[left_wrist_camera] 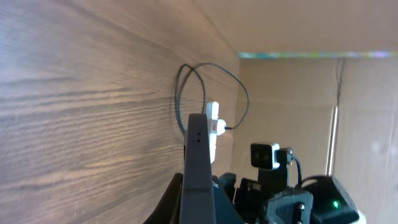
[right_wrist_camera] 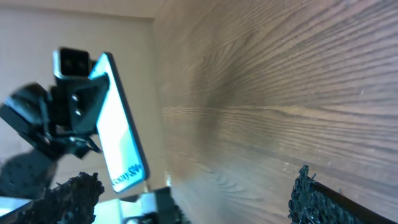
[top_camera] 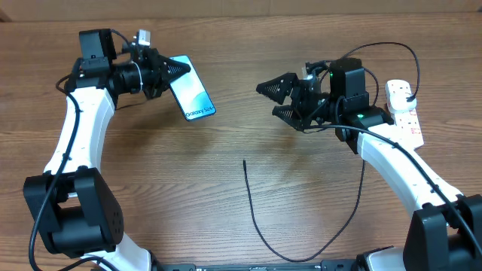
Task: Plug charger to phone and switch on socket
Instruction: 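Move the right gripper down over the black cable's plug end, then close the right gripper on the cable plug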
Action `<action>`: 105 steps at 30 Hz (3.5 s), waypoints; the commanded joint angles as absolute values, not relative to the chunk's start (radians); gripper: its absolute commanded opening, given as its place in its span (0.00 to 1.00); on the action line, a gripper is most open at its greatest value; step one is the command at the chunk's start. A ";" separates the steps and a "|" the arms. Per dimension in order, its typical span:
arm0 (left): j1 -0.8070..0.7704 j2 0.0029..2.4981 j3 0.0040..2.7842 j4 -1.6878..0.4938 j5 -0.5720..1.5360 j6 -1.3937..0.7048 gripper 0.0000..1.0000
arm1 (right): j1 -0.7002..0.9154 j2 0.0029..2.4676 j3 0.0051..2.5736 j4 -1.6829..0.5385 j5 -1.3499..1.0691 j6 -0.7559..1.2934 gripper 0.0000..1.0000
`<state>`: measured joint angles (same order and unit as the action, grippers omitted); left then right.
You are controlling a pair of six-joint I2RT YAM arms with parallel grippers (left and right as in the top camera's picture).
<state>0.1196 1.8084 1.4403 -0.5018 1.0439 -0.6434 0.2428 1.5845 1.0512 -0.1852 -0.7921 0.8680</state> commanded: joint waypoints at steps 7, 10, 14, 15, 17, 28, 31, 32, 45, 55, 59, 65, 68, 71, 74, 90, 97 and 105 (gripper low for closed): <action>0.137 1.778 1.443 -0.439 1.114 -0.618 0.04 | 0.304 1.583 1.122 -0.379 -0.584 0.620 0.99; 0.146 1.778 1.443 -0.439 1.113 -0.630 0.04 | 0.348 1.583 1.166 -0.462 -0.477 0.592 1.00; 0.151 1.778 1.443 -0.440 1.112 -0.632 0.04 | 0.405 1.583 1.197 -0.527 -0.361 0.592 1.00; 0.152 1.778 1.443 -0.440 1.112 -0.632 0.04 | 0.418 1.583 1.198 -0.538 -0.341 0.591 0.99; 0.152 1.778 1.443 -0.440 1.110 -0.632 0.04 | 0.444 1.583 1.198 -0.569 -0.301 0.584 1.00; 0.152 1.778 1.443 -0.440 1.066 -0.632 0.05 | 0.591 1.583 1.197 -0.728 -0.018 0.570 1.00; 0.154 1.778 1.443 -0.440 1.065 -0.632 0.04 | 0.617 1.589 1.197 -0.740 0.000 0.570 1.00; 0.155 1.778 1.443 -0.441 1.065 -0.632 0.04 | 0.624 1.595 1.197 -0.743 0.003 0.571 1.00; 0.184 1.778 1.443 -0.442 1.063 -0.632 0.04 | 0.696 1.760 1.197 -0.741 0.002 0.598 1.00; 0.184 1.778 1.443 -0.441 1.057 -0.631 0.04 | 0.746 1.831 1.197 -0.727 0.007 0.599 0.95; 0.184 1.778 1.443 -0.442 1.043 -0.631 0.04 | 0.796 1.855 1.197 -0.720 0.043 0.606 0.95; 0.184 1.778 1.443 -0.442 1.043 -0.630 0.04 | 0.830 1.871 1.198 -0.717 0.083 0.636 0.95; 0.184 1.778 1.443 -0.442 1.043 -0.628 0.04 | 0.830 1.875 1.198 -0.716 0.086 0.654 0.95; 0.184 1.778 1.443 -0.441 1.043 -0.628 0.04 | 0.830 1.886 1.198 -0.716 0.086 0.655 0.93; 0.184 1.778 1.443 -0.441 1.042 -0.628 0.04 | 0.830 1.905 1.201 -0.717 0.086 0.654 0.91; 0.184 1.778 1.443 -0.441 1.039 -0.624 0.04 | 0.830 1.991 1.288 -0.800 0.086 0.677 0.79; 0.184 1.778 1.443 -0.441 1.040 -0.624 0.04 | 0.830 2.039 1.338 -0.851 0.085 0.677 0.58; 0.184 1.778 1.443 -0.444 1.040 -0.624 0.04 | 0.830 2.039 1.338 -0.875 0.085 0.696 0.45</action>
<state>0.1791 1.8084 1.4399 -0.4480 1.0191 -0.6216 0.8310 2.0079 1.3277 -0.8661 0.0891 0.6815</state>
